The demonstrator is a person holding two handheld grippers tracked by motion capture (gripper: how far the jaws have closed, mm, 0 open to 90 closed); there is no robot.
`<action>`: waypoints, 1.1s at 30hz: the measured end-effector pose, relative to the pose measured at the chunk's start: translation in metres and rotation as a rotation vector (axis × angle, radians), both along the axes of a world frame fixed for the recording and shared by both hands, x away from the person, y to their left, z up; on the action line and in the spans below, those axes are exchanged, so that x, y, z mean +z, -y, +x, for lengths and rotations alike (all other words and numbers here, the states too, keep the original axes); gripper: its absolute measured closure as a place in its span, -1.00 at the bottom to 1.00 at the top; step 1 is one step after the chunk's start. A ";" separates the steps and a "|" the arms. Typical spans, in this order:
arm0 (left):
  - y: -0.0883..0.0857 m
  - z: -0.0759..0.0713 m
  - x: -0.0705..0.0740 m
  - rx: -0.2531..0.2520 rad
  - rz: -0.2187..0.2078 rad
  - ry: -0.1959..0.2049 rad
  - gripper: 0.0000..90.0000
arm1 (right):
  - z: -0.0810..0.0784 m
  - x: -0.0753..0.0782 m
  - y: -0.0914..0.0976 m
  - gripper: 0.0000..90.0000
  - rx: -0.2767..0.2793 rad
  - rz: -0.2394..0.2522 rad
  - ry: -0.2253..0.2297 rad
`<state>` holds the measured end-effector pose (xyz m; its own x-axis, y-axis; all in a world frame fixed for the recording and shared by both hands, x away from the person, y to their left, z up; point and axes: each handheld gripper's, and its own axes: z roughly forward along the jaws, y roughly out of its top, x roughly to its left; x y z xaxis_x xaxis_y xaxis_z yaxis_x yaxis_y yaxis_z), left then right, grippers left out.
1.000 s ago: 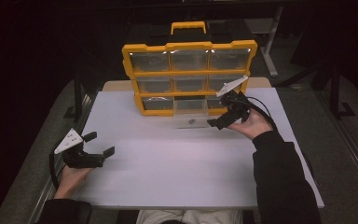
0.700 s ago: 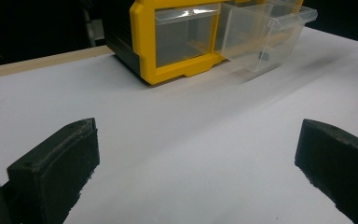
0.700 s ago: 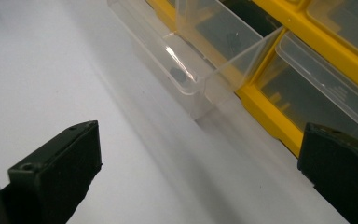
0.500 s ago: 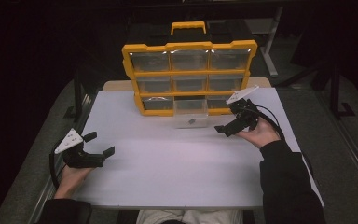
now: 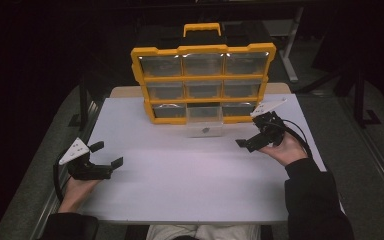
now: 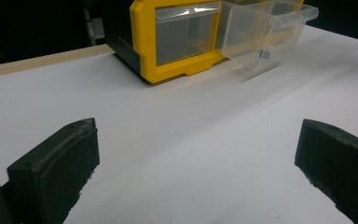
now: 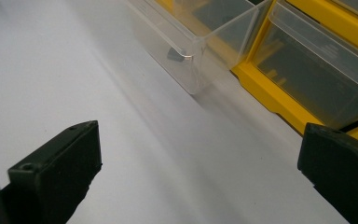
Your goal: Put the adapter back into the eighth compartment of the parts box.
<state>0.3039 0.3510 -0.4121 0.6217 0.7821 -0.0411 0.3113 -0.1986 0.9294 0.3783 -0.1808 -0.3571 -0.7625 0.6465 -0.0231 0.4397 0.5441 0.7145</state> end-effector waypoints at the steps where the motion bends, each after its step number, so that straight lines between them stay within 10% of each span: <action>1: 0.000 0.000 0.000 -0.001 0.000 0.000 -1.00 | -0.001 -0.001 0.001 -1.00 0.000 0.002 0.004; 33: 0.000 0.000 0.000 -0.001 0.001 0.003 -1.00 | -0.046 -0.040 0.038 -1.00 -0.063 0.098 -0.001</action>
<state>0.3040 0.3511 -0.4119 0.6226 0.7816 -0.0382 0.3083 -0.2001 0.9300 0.3318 -0.2192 -0.3973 -0.7201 0.6925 0.0432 0.4719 0.4432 0.7622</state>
